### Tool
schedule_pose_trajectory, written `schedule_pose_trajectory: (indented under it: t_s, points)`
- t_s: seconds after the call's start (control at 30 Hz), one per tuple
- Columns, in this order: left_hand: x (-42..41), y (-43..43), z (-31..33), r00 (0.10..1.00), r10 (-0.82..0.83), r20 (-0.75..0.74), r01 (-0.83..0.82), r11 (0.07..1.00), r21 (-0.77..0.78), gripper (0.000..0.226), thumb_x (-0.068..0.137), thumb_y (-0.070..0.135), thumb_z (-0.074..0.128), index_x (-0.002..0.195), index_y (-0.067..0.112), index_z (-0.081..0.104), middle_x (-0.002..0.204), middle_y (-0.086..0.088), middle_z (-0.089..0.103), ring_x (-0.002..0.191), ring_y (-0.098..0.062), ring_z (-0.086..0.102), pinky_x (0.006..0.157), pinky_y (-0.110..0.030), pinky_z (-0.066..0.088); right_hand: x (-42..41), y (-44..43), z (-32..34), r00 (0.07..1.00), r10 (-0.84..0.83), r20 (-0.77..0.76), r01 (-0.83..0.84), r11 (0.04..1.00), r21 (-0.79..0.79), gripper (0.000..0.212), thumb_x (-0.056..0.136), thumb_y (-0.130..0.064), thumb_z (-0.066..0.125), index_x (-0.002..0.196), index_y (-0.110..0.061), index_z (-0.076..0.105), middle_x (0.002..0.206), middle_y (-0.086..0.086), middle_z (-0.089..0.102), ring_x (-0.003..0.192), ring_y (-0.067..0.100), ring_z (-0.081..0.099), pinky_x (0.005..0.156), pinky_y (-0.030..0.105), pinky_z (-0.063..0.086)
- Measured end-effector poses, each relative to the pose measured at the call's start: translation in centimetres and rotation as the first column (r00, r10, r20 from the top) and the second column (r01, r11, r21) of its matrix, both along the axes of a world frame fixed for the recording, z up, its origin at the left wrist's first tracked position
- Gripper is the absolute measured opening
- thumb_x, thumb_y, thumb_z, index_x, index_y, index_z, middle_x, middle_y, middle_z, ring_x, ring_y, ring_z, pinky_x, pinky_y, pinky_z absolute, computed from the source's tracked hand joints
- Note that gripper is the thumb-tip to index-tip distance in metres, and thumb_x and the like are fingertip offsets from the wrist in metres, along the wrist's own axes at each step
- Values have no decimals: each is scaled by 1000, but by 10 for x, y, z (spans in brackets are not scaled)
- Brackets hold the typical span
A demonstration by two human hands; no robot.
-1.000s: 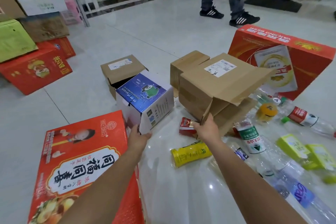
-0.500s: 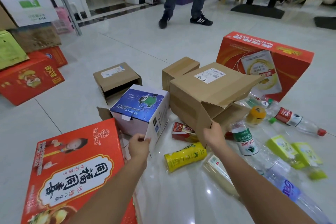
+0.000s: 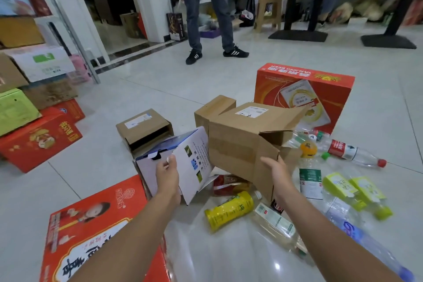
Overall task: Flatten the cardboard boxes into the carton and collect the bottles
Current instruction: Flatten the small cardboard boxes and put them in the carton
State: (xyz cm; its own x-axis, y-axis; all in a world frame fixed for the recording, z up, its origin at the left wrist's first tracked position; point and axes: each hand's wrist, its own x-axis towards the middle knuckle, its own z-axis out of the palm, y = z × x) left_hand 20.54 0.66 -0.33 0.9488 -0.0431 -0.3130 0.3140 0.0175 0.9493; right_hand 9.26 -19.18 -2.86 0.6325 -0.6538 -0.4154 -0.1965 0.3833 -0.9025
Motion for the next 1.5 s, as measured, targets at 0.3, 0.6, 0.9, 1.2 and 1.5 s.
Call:
schedule_pose_trajectory:
  t_s: [0.3,0.6,0.9,1.2,1.5]
  points:
    - [-28,-19,53,996,-83,22,85,987,-136,27,98,30,51,78,14,57,75,-2,59,71,-20,57,60,-26,45,-25,8,42,930,252,268,-314,924,220,76,68,-52,74,133,-21,50,128,17,59,113,36,58,77,46,56]
    - [-40,-35,69,981,-194,25,195,980,-41,24,100,24,47,111,8,61,95,-7,65,88,-25,63,82,-38,53,-23,13,55,923,367,113,-374,926,47,101,62,-84,52,142,-24,39,133,3,55,123,24,50,95,50,45]
    - [-48,-23,59,946,-316,-69,316,949,-3,40,97,43,48,116,11,62,112,-10,67,94,-25,65,76,-34,53,-35,14,41,938,346,-7,-346,937,-51,65,69,-45,79,124,-19,53,115,3,66,105,24,62,93,49,51]
    - [-77,-36,17,936,-313,-161,330,940,90,28,98,14,50,116,33,58,102,-4,65,72,-10,57,59,-20,47,-30,35,24,898,408,-166,-434,883,-179,55,74,-33,79,119,-16,53,112,5,64,99,21,62,81,32,53]
    - [-86,-39,-11,959,273,-80,-164,759,630,95,62,42,85,131,9,28,138,-17,25,121,-36,32,105,-42,29,-24,40,9,880,419,-223,-466,852,-238,46,73,-29,80,111,-18,55,113,5,64,105,23,62,96,39,51]
